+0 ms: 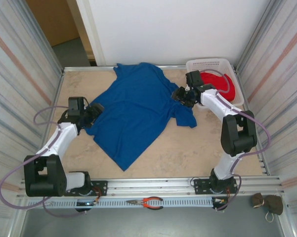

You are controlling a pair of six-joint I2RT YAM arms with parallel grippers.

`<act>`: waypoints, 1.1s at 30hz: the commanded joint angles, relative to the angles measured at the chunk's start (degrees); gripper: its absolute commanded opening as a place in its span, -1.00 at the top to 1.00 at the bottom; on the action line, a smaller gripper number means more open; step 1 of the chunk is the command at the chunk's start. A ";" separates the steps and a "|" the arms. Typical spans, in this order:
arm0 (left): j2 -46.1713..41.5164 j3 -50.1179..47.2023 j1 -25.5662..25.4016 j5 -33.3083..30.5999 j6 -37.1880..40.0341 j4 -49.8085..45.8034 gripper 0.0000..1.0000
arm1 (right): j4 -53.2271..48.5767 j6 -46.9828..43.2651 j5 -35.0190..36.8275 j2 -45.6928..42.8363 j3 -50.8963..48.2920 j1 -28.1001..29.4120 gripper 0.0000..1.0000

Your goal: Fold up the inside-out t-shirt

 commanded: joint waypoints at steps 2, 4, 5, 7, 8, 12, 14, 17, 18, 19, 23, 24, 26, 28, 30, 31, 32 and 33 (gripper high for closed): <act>1.46 1.90 -0.88 -0.64 2.88 -1.32 -0.44 | -2.40 -3.17 4.24 -1.95 -2.53 -0.17 -0.08; 2.66 1.68 -1.33 -1.12 3.03 -0.93 -0.45 | -2.23 -3.43 4.02 -1.23 -3.62 -0.61 -0.07; 3.30 1.54 -1.40 -1.15 3.06 -0.55 -0.46 | -2.04 -3.60 3.85 -0.69 -3.99 -0.84 -0.06; 5.76 1.67 -0.96 -1.59 3.45 0.27 -0.47 | -1.78 -4.14 3.42 0.77 -4.78 -1.02 -0.05; 7.14 2.15 -0.58 -1.14 3.89 0.56 -0.47 | -1.78 -4.30 3.40 1.49 -5.06 -1.09 -0.05; 14.76 5.67 0.77 0.80 6.26 0.48 -0.47 | -1.30 -4.21 3.45 3.80 -7.38 -1.26 -0.03; 18.07 7.46 1.49 0.84 7.27 0.19 -0.47 | -0.67 -3.57 3.63 4.24 -9.13 -1.58 -0.03; 22.65 10.42 3.04 1.22 8.45 -1.02 -0.47 | -0.34 -2.01 2.72 4.04 -12.24 -2.57 -0.02; 24.01 11.46 3.66 1.30 8.90 -1.46 -0.47 | -0.21 -1.58 2.63 3.57 -13.52 -2.78 -0.02; 25.00 12.33 4.04 1.23 9.25 -1.98 -0.47 | -0.30 -1.20 2.74 2.86 -14.60 -2.91 -0.02; 29.81 16.61 5.33 0.85 11.21 -4.30 -0.46 | -0.02 -0.10 2.85 -1.74 -19.58 -3.10 -0.02; 30.71 17.18 5.43 0.93 11.44 -4.31 -0.46 | 0.05 -0.02 2.85 -2.90 -20.79 -3.09 -0.02; 32.09 18.40 5.63 0.88 11.66 -4.40 -0.46 | 0.05 0.07 2.94 -4.95 -22.71 -3.09 -0.02; 33.26 19.53 5.66 1.10 11.97 -4.42 -0.46 | -0.11 0.30 3.17 -7.45 -24.18 -2.87 -0.02; 34.53 21.38 5.73 1.58 12.67 -4.49 -0.46 | -0.31 0.37 4.21 -10.89 -25.20 -2.02 -0.02; 34.90 22.20 5.83 1.98 13.10 -4.68 -0.46 | -0.75 0.33 4.94 -12.26 -25.01 -1.57 -0.02; 35.18 23.32 5.79 2.58 13.51 -5.05 -0.46 | -1.26 -0.16 5.84 -13.75 -24.58 -0.69 -0.02; 35.12 24.02 5.80 3.03 14.01 -5.04 -0.46 | -1.58 -0.66 7.02 -14.76 -23.96 0.11 -0.02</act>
